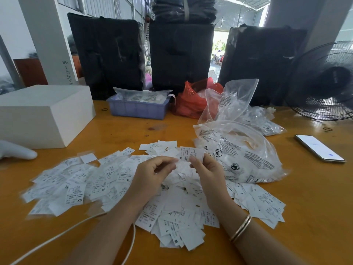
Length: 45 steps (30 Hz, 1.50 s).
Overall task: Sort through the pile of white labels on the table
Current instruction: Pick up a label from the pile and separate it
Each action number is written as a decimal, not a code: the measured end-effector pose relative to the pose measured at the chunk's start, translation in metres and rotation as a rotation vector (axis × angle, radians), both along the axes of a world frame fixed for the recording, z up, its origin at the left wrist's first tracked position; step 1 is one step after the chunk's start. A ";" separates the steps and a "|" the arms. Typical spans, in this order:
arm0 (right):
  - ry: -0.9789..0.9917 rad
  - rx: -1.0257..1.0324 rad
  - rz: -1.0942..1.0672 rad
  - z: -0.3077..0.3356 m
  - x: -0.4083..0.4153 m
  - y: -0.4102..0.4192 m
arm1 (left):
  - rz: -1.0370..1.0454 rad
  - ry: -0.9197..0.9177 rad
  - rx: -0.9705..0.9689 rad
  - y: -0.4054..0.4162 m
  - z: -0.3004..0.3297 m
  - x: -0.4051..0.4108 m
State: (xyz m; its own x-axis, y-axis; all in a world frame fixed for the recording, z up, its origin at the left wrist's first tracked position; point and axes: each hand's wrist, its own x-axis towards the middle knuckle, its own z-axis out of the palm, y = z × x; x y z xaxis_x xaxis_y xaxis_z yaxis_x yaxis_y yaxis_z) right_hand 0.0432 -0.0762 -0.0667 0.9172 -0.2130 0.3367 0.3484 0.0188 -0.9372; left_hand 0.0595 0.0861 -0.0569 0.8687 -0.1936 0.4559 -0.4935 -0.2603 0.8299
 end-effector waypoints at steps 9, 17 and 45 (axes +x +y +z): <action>-0.055 0.024 0.112 0.005 -0.004 -0.004 | -0.085 0.187 -0.081 0.000 0.004 -0.003; -0.031 -0.065 0.068 0.006 -0.005 -0.002 | -0.109 0.208 -0.105 -0.001 0.002 -0.002; -0.145 -0.789 -0.040 -0.001 -0.007 0.015 | 0.154 0.137 -0.149 -0.001 -0.002 0.003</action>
State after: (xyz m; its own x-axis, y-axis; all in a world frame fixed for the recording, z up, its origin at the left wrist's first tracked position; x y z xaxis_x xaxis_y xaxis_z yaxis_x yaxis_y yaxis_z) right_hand 0.0361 -0.0613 -0.0682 0.8497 0.1057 0.5165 0.4538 -0.6454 -0.6144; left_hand 0.0625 0.0847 -0.0586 0.9386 0.0067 0.3450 -0.3373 -0.1933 0.9213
